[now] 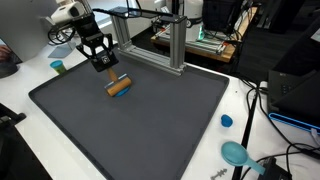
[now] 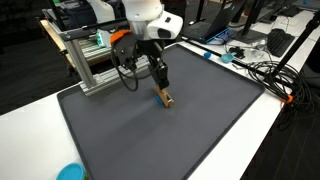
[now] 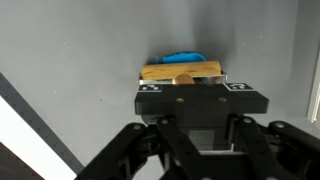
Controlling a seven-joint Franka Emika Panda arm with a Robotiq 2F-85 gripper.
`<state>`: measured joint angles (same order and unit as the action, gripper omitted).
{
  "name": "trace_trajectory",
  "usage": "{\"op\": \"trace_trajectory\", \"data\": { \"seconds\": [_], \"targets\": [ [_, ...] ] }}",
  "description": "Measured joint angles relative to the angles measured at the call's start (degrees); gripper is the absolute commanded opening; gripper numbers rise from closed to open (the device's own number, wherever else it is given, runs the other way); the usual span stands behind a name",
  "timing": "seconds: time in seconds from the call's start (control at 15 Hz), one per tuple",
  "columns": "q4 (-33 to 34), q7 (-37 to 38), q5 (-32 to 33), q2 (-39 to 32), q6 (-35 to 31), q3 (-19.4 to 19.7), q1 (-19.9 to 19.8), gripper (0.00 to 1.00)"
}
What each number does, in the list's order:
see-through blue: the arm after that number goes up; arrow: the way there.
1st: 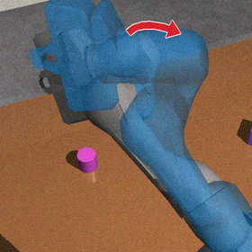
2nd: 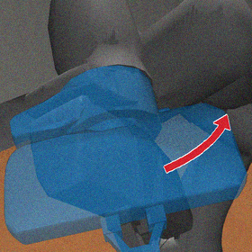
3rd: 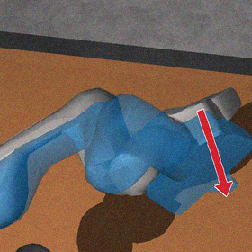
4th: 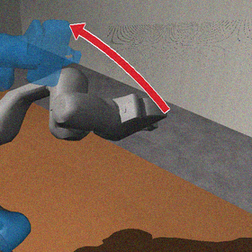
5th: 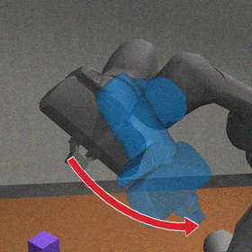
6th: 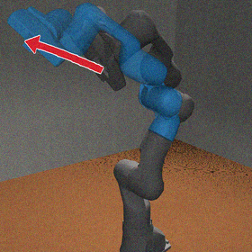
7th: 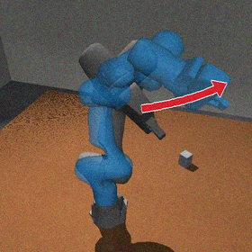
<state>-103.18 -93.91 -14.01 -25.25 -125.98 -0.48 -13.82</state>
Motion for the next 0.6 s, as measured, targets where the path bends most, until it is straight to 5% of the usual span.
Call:
{"op": "trace_trajectory", "data": {
  "seconds": [0.2,0.27,0.6],
  "targets": [
    [0.00,0.00,0.00,0.00,0.00,0.00,0.00,0.47],
    [0.00,-1.28,0.01,0.02,-0.06,-0.33,-0.02,0.22],
    [-0.80,-4.51,0.02,0.64,-1.26,-1.00,0.01,0.22]
  ]
}}
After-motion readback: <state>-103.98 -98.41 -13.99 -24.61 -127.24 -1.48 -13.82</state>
